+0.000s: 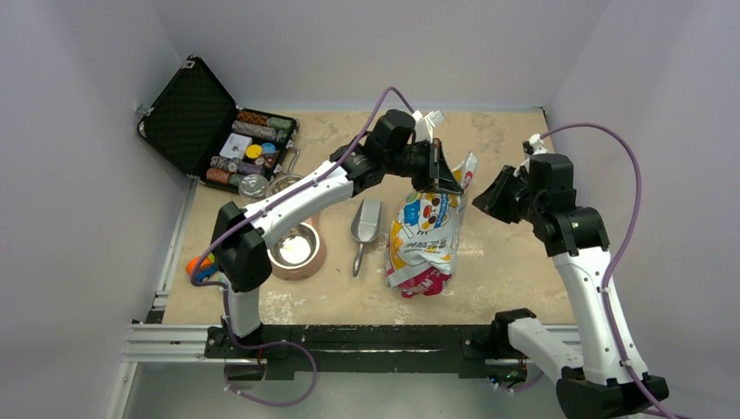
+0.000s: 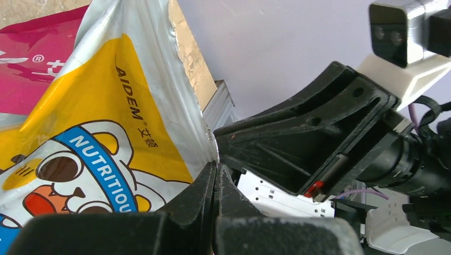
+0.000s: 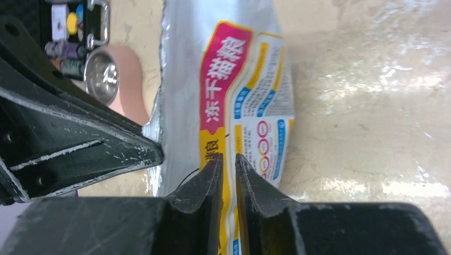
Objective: Serve the pet food
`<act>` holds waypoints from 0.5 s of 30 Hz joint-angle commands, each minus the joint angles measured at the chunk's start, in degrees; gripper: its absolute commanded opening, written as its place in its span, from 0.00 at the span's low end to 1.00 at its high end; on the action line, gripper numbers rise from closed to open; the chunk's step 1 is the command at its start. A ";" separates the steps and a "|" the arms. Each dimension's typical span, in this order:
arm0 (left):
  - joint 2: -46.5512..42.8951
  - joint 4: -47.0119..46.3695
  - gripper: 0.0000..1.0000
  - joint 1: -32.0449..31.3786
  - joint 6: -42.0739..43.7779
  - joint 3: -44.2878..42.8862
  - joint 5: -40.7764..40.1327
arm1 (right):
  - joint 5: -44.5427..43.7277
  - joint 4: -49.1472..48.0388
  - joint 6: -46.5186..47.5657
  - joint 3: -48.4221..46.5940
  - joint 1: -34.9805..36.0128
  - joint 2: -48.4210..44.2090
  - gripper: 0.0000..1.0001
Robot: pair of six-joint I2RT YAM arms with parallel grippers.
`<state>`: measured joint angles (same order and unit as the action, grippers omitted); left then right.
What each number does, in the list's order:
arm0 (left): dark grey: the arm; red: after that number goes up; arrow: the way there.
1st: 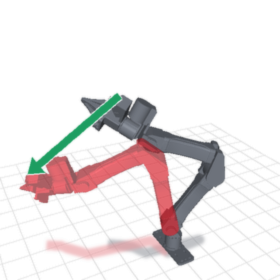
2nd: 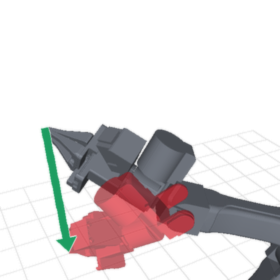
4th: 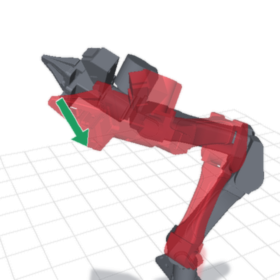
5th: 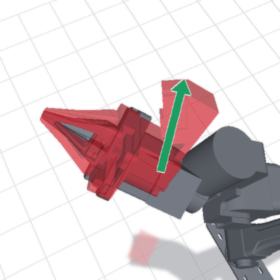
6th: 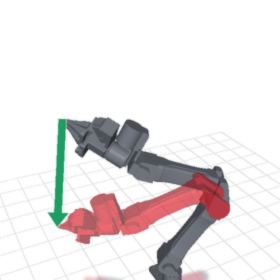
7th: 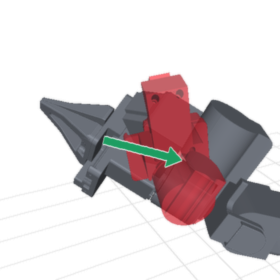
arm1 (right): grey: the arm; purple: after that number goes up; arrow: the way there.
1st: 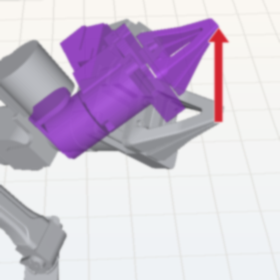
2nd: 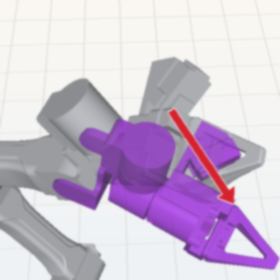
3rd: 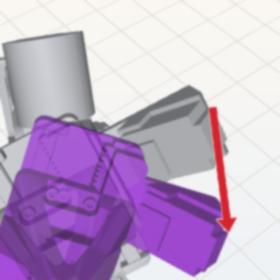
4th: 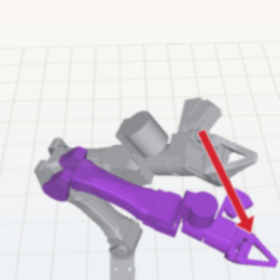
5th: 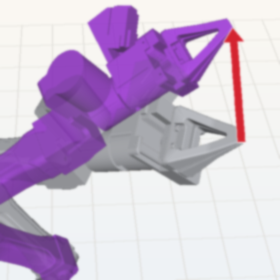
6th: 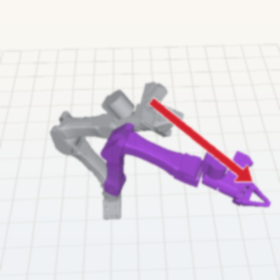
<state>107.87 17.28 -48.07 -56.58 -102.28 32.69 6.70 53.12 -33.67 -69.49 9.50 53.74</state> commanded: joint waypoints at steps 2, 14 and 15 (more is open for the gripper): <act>-4.20 -6.84 0.00 0.52 -2.34 -2.38 1.90 | 13.64 -8.86 4.82 4.25 1.25 3.81 0.20; -13.45 -8.99 0.00 5.55 -2.96 8.08 1.06 | 24.45 -34.22 -7.05 9.43 11.68 9.82 0.22; -13.66 -10.55 0.00 5.99 -4.04 9.43 1.66 | 24.02 -33.88 -7.52 9.46 11.63 9.66 0.22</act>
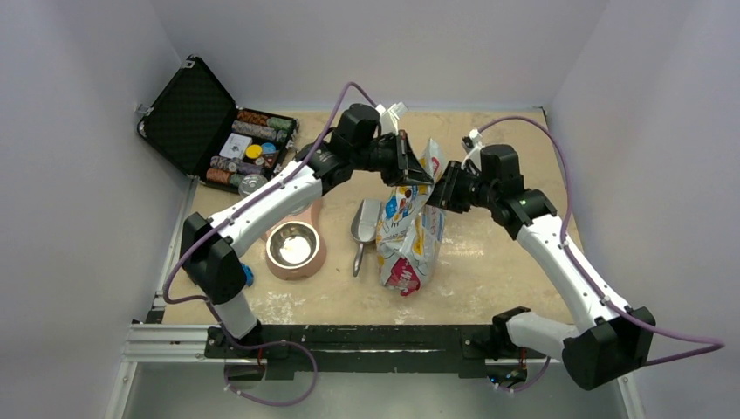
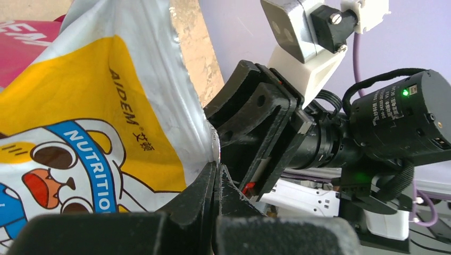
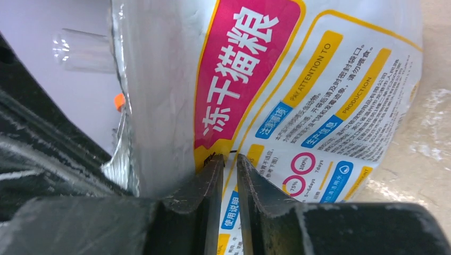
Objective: Serve the pet food
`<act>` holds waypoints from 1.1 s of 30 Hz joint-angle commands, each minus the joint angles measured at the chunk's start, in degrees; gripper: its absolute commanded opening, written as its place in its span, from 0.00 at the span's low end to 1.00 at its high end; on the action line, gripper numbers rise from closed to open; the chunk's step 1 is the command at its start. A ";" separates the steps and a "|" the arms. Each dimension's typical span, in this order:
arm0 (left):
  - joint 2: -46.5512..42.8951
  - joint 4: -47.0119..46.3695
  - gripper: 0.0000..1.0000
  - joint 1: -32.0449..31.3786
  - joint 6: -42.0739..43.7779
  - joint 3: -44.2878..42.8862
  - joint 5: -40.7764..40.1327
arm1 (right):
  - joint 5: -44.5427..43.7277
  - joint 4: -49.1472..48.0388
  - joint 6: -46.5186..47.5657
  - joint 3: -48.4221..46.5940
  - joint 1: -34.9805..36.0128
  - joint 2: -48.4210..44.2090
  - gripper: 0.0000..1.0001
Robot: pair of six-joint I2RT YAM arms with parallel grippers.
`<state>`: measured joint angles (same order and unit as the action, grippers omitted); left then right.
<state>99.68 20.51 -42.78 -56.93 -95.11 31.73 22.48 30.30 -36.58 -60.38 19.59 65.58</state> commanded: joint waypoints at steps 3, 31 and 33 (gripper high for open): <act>-5.88 -20.51 0.00 1.68 -8.22 5.55 3.95 | 2.99 -1.92 -4.91 -2.89 0.71 -1.92 0.24; -2.65 -33.78 0.00 1.83 -18.55 6.11 6.92 | -6.27 1.94 -7.65 -4.55 -2.63 -11.14 0.39; -2.65 -33.81 0.00 1.83 -18.59 5.93 6.79 | -5.95 2.19 -7.13 -4.70 -2.63 -10.48 0.36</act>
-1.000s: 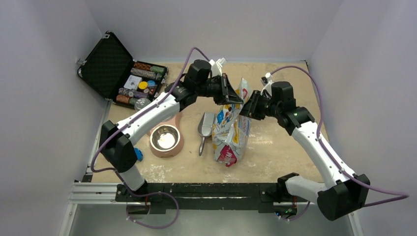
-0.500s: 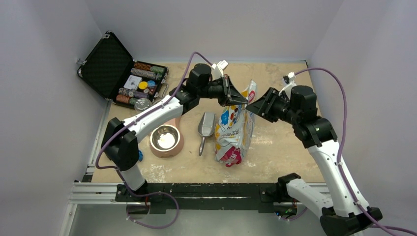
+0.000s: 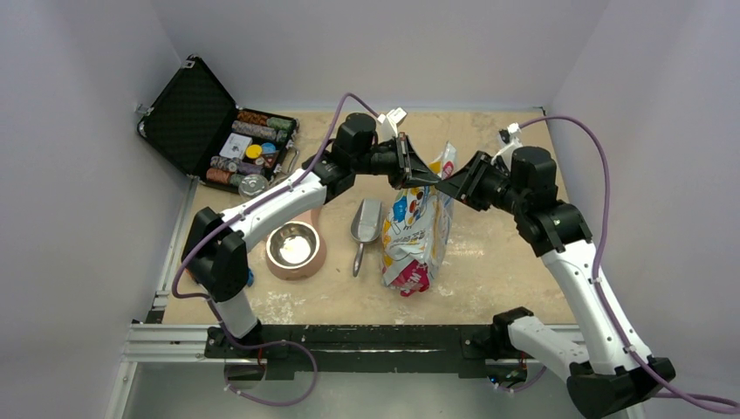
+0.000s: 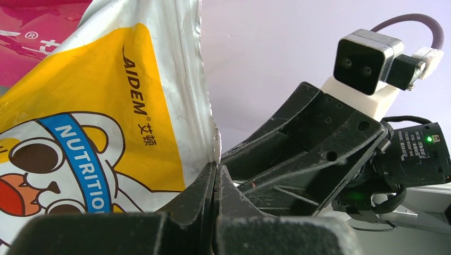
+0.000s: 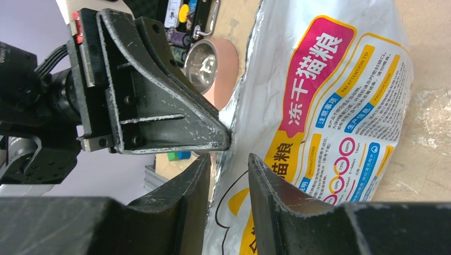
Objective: Serve the pet food
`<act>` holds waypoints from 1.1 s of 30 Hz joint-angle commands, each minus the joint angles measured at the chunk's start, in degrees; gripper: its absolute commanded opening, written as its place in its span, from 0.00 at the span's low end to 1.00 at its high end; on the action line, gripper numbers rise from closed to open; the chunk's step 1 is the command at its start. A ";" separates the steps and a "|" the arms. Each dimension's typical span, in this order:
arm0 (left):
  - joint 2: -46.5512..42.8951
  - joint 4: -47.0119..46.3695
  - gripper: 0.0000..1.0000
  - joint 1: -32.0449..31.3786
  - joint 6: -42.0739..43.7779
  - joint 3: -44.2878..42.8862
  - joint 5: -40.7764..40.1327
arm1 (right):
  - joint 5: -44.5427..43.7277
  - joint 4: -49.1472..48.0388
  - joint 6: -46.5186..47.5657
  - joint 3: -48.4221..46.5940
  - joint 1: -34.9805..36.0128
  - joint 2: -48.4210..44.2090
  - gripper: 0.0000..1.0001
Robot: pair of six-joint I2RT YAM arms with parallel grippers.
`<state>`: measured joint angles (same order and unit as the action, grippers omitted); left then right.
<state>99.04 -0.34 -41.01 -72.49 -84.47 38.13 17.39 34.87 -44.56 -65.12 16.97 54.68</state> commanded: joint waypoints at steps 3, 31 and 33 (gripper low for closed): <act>-1.93 -12.26 0.00 0.05 -2.81 -5.20 0.37 | -2.16 -1.32 1.05 0.20 -0.01 0.24 0.30; 2.37 36.03 0.00 -2.49 22.01 -27.70 -8.83 | -24.66 20.69 8.09 -10.38 8.07 13.02 0.00; 2.92 38.83 0.00 -2.58 23.34 -29.20 -10.18 | -29.51 24.11 8.53 -12.08 10.44 14.95 0.00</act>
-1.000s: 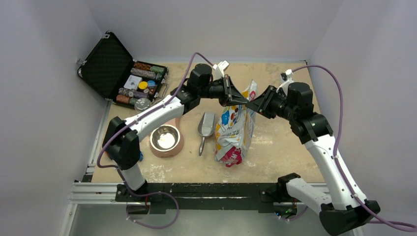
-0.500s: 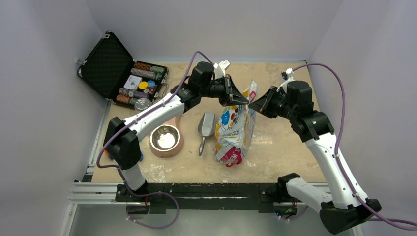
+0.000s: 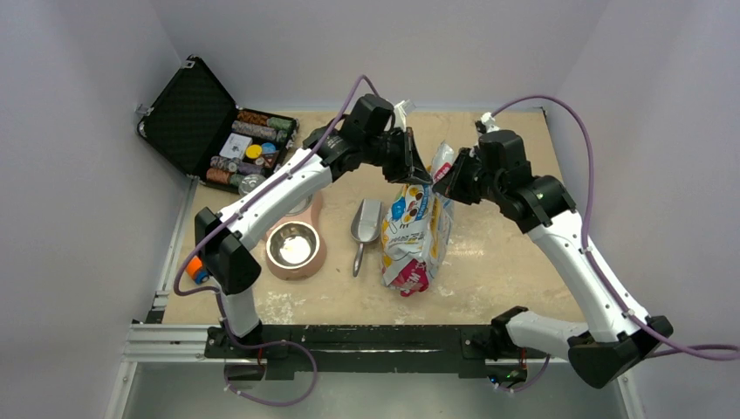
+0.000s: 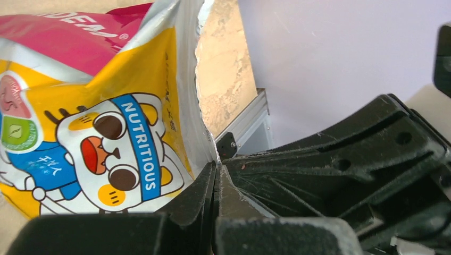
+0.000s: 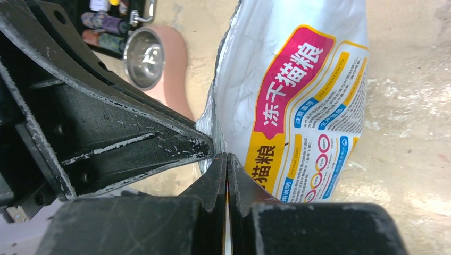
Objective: Serve the pet food
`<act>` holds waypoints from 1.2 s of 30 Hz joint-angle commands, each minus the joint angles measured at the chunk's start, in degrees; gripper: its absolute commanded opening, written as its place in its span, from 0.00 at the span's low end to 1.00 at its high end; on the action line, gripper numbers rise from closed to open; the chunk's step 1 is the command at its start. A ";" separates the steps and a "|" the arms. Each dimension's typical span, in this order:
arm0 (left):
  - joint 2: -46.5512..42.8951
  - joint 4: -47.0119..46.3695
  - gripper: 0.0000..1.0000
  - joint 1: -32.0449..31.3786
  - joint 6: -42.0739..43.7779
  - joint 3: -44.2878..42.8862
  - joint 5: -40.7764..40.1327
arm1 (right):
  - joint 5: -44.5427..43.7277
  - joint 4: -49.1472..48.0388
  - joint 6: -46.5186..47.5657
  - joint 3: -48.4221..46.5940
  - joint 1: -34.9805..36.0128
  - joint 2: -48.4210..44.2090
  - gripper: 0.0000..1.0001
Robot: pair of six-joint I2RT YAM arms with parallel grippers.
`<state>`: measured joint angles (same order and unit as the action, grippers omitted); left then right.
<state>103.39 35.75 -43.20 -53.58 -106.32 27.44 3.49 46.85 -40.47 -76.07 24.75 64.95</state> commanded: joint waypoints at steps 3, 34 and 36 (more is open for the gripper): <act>-0.44 7.02 0.00 -0.39 6.60 -10.22 -0.90 | -24.01 14.95 6.46 -1.61 5.17 6.04 0.00; 0.48 5.93 0.00 -0.53 7.60 -11.98 4.54 | 14.94 -10.07 7.26 3.50 -4.87 -2.62 0.43; 0.58 5.98 0.00 -0.48 7.57 -12.09 4.49 | 14.39 -10.45 7.37 3.81 -4.81 -2.31 0.40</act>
<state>106.80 46.85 -43.48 -44.82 -116.44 27.75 16.51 39.59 -32.82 -72.93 19.84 62.39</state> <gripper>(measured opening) 0.010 0.429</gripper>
